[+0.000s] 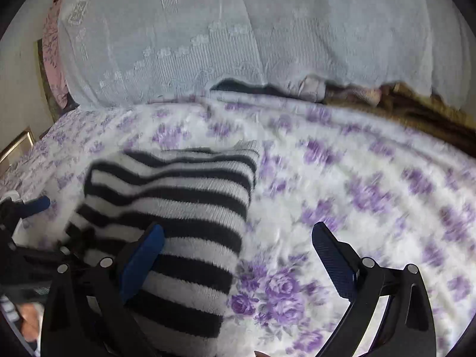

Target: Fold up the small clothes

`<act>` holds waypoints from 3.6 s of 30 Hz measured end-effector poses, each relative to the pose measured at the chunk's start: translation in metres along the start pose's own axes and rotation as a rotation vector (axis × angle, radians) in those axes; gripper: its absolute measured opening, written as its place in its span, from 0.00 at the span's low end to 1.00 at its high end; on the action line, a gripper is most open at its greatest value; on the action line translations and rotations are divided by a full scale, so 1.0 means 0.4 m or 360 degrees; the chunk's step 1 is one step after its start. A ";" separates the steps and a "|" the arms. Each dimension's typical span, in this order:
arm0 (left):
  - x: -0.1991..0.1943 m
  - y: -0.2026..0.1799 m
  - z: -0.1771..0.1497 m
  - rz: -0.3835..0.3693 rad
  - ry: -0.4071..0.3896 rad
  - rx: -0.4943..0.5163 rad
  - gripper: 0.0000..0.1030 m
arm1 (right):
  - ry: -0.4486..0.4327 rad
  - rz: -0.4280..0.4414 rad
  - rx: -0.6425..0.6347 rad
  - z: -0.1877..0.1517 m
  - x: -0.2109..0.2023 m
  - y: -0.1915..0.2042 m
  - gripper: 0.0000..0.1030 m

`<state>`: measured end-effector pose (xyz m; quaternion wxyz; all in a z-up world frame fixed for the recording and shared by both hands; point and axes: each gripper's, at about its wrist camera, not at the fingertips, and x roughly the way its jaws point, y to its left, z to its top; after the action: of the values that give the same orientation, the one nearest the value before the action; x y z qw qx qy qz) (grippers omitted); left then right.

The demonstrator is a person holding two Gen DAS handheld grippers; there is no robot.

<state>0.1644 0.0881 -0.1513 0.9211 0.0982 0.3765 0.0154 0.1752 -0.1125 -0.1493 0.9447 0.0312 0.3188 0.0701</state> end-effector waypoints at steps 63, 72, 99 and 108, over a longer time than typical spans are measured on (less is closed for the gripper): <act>-0.090 0.036 -0.068 -0.0402 0.0052 -0.0218 0.96 | -0.0056 0.0218 0.0097 -0.100 -0.180 0.013 0.97; -0.041 0.065 -0.077 -0.0528 0.0188 -0.0325 0.96 | 0.0125 0.0369 0.0298 -0.114 -0.128 -0.031 0.97; 0.094 0.124 -0.020 -0.1183 0.0383 -0.0549 0.96 | 0.0375 0.0767 0.0697 -0.069 0.026 -0.096 0.97; 0.112 0.154 -0.034 -0.1651 0.0428 -0.0619 0.96 | 0.0390 0.0880 0.0697 -0.049 0.068 -0.092 0.97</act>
<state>0.1898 0.1555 -0.1797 0.7531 -0.2738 0.4796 -0.3575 0.1888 -0.1443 -0.1849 0.8159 0.3088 0.4164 0.2559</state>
